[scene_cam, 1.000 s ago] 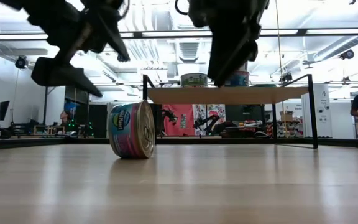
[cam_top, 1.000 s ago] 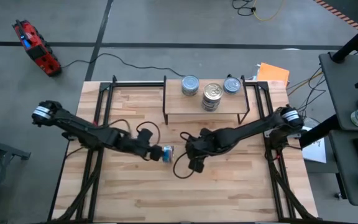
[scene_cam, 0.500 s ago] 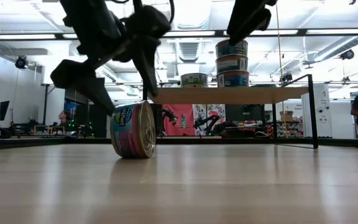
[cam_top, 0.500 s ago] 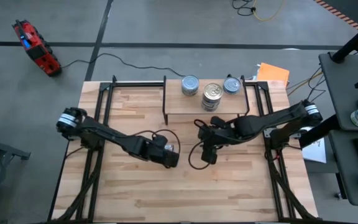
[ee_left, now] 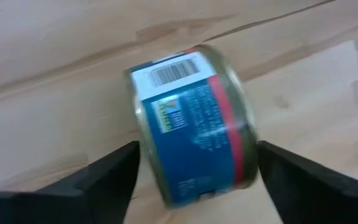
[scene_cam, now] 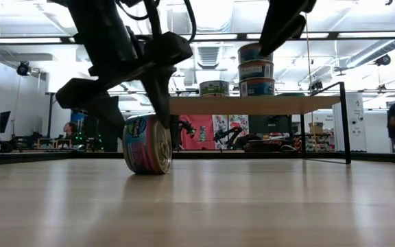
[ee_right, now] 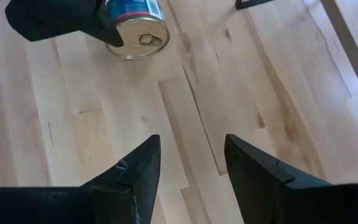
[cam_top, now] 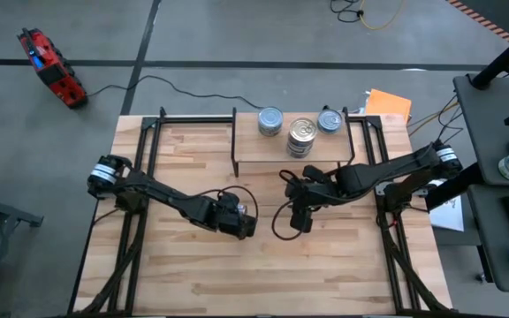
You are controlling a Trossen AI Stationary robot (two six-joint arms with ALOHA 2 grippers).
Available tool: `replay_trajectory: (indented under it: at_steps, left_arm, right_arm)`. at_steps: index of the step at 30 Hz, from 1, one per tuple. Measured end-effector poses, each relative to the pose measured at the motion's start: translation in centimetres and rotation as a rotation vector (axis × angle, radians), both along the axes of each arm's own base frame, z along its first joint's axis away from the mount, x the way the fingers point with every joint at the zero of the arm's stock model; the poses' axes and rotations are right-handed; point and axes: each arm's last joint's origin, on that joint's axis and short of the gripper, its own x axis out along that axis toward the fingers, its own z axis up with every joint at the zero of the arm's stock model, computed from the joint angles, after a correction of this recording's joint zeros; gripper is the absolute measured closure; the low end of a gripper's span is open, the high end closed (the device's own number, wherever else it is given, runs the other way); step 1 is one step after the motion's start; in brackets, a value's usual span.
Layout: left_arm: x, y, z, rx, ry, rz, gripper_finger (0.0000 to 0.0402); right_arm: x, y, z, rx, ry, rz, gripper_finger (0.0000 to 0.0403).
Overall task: Stack canned seafood by type on shelf
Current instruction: Stack the blue-pink tuna can on top of the other blue-pink tuna cans
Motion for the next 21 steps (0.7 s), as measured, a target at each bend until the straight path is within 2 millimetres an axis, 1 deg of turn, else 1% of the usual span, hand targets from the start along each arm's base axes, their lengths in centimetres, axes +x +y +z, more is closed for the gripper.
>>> replay_trajectory:
  at_steps: [2,6,7,10,12,15,18,21]
  left_arm:
    - [-0.1,0.0,-0.2,-0.001,0.007,0.007,0.0126]
    - [0.1,0.1,-0.4,-0.017,0.015,0.014,0.0209]
    - [0.1,0.1,-0.4,-0.019,0.011,0.015,0.0224]
    - [0.1,0.2,-0.1,-0.021,0.005,0.014,0.0224]
    - [0.0,0.2,0.5,-0.024,-0.008,0.000,0.0224]
    - [-0.1,0.1,3.4,-0.008,-0.104,-0.031,0.0224]
    - [-0.6,0.3,7.1,0.037,-0.221,-0.072,0.0224]
    - [-1.4,0.7,11.1,0.103,-0.351,-0.079,0.0224]
  right_arm:
    - [0.1,0.0,-0.2,0.000,0.001,0.000,0.0236]
    - [0.1,0.0,-0.5,-0.001,0.008,0.000,0.0235]
    - [0.1,0.0,-0.5,0.000,0.008,0.000,0.0234]
    - [0.1,0.0,-0.5,-0.002,0.009,0.003,0.0230]
    - [-0.1,0.0,-0.4,-0.007,0.008,0.013,0.0229]
    - [-0.6,-0.1,0.3,-0.022,-0.010,0.049,0.0227]
    - [-1.4,-0.3,1.5,-0.030,-0.048,0.074,0.0227]
    - [-2.8,-0.6,3.3,-0.048,-0.111,0.118,0.0227]
